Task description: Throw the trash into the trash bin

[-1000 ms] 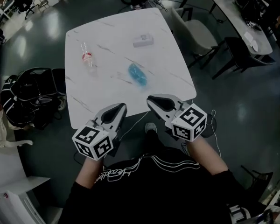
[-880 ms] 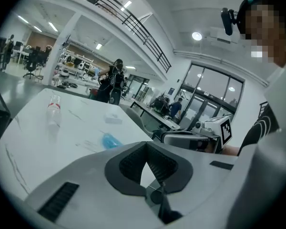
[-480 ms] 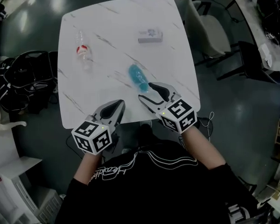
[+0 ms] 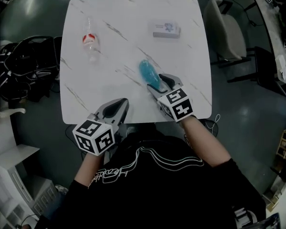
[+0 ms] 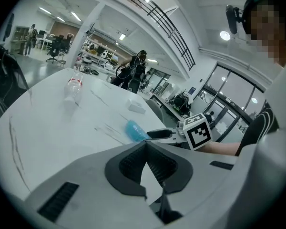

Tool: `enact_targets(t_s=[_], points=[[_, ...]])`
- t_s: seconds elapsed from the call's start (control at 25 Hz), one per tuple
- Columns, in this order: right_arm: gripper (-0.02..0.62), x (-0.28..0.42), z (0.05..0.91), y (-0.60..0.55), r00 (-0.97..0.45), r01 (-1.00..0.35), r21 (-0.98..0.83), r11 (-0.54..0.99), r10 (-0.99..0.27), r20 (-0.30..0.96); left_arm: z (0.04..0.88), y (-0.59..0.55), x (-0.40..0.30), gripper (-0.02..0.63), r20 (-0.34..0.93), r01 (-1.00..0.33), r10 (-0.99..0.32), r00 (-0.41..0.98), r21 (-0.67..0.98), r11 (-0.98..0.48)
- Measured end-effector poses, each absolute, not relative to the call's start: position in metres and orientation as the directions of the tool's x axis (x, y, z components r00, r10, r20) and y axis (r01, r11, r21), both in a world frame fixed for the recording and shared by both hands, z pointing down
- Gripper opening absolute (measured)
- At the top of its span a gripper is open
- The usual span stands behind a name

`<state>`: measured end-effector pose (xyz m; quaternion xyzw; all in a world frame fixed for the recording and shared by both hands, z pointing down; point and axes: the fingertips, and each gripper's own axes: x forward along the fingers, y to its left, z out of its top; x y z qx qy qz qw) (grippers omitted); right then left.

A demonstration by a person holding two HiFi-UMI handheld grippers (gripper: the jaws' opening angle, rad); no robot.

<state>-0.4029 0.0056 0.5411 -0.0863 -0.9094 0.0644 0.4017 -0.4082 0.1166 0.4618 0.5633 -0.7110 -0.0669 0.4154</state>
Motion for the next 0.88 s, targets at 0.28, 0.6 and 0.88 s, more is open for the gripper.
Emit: enact_targets(t_s=[0.28, 0.6, 0.88], points=[[0.246, -0.406, 0.547, 0.009, -0.646, 0.053, -0.132, 0.99, 0.134, 0.752, 0.466, 0.136, -0.412, 0.006, 0.513, -0.723, -0.858, 0.01, 0.596, 0.348], [0.086, -0.405, 0.536, 0.01, -0.687, -0.084, -0.145, 0.986, 0.049, 0.725, 0.45, 0.164, -0.424, 0.006, 0.503, -0.746, -0.864, 0.034, 0.588, 0.313], [0.067, -0.394, 0.485, 0.028, -0.762, -0.133, -0.146, 0.98, -0.007, 0.647, 0.427, 0.183, -0.427, 0.006, 0.46, -0.77, -0.887, 0.037, 0.579, 0.269]])
